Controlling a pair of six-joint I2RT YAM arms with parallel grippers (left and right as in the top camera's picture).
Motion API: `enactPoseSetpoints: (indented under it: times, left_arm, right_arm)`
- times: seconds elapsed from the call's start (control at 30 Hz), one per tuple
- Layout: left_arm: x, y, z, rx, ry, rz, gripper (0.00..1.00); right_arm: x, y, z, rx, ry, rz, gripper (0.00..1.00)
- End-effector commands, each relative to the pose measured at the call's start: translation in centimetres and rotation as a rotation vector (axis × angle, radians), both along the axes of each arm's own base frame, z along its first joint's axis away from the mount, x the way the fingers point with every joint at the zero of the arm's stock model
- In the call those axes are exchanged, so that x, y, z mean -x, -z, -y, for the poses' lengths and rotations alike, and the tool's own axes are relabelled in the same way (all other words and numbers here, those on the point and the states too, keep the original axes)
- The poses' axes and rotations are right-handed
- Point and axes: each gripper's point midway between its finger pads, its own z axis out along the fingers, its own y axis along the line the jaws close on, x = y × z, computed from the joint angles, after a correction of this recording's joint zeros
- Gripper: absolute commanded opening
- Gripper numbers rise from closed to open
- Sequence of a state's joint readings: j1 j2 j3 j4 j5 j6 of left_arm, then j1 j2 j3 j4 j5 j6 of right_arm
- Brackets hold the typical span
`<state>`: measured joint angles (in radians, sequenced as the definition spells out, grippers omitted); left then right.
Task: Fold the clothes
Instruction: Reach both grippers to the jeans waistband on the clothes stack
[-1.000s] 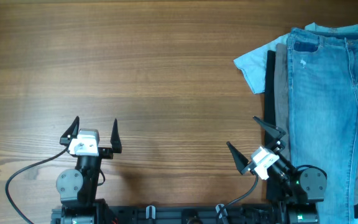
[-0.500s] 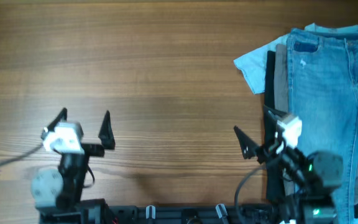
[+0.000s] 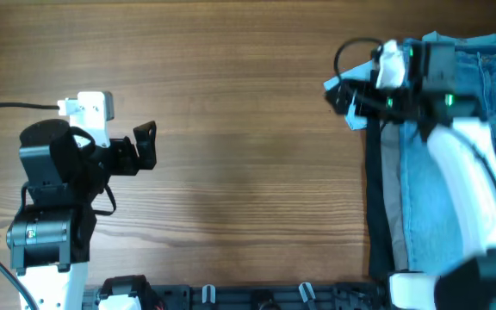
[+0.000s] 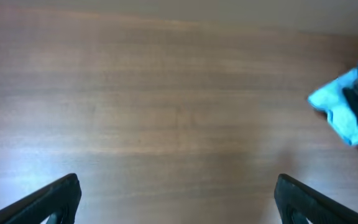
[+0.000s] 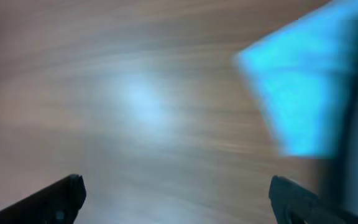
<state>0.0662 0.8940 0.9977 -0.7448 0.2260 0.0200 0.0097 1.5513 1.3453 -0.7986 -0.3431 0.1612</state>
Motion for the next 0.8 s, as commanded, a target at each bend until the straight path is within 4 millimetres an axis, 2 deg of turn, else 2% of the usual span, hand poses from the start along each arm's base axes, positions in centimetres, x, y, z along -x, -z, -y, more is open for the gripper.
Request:
enactPoseSetpoints:
  times: [0.0, 0.1, 0.13, 0.2, 0.27, 0.3, 0.37, 0.43, 0.53, 0.63, 0.67, 0.7, 0.73, 0.77]
  left_arm:
    - [0.1, 1.8, 0.1, 0.011, 0.000, -0.092, 1.00]
    - [-0.1, 3.0, 0.1, 0.014, 0.000, -0.143, 1.00]
    - [-0.2, 3.3, 0.1, 0.015, 0.000, -0.154, 1.00]
    - [-0.3, 3.7, 0.1, 0.016, 0.000, -0.173, 1.00]
    - [-0.4, 4.1, 0.1, 0.017, 0.000, -0.185, 1.00]
    - [-0.5, 4.2, 0.1, 0.017, 0.000, -0.189, 1.00]
    - [-0.6, 4.6, 0.1, 0.019, 0.000, -0.206, 1.00]
    - [-0.7, 5.0, 0.1, 0.020, 0.000, -0.221, 1.00]
    - [-0.8, 5.4, 0.1, 0.021, 0.000, -0.235, 1.00]
    - [-0.9, 5.6, 0.1, 0.022, 0.000, -0.243, 1.00]
    - [-0.9, 5.6, 0.1, 0.022, 0.000, -0.244, 1.00]
    - [-0.9, 5.6, 0.1, 0.023, 0.000, -0.244, 1.00]
    - [-0.8, 5.6, 0.2, 0.028, 0.006, -0.246, 1.00]
    - [-0.8, 5.6, 0.3, 0.032, 0.010, -0.246, 1.00]
  right_arm:
    - [-5.0, -0.7, 10.1, 0.409, 0.323, -0.002, 1.00]
    - [-8.2, 1.3, 12.8, 0.406, 0.377, 0.037, 1.00]
    - [-9.0, 2.4, 14.1, 0.413, 0.393, 0.037, 0.91]
    - [-9.7, 4.9, 16.4, 0.414, 0.435, 0.007, 0.78]
    - [-9.7, 8.4, 19.4, 0.385, 0.533, -0.057, 0.75]
    - [-9.7, 9.6, 20.2, 0.364, 0.568, -0.079, 0.73]
    - [-10.3, 12.1, 19.4, 0.281, 0.511, -0.103, 0.63]
    - [-10.5, 13.9, 19.2, 0.279, 0.501, -0.125, 0.56]
    - [-11.5, 15.9, 16.0, 0.214, 0.289, -0.109, 0.60]
    - [-11.0, 17.8, 16.1, 0.252, 0.286, -0.151, 0.61]
    - [-10.6, 19.0, 16.7, 0.284, 0.301, -0.181, 0.58]
    - [-10.1, 19.4, 17.4, 0.322, 0.322, -0.205, 0.30]
    - [-9.8, 19.3, 18.4, 0.356, 0.380, -0.217, 0.23]
    - [-9.9, 18.8, 18.8, 0.370, 0.402, -0.207, 0.22]
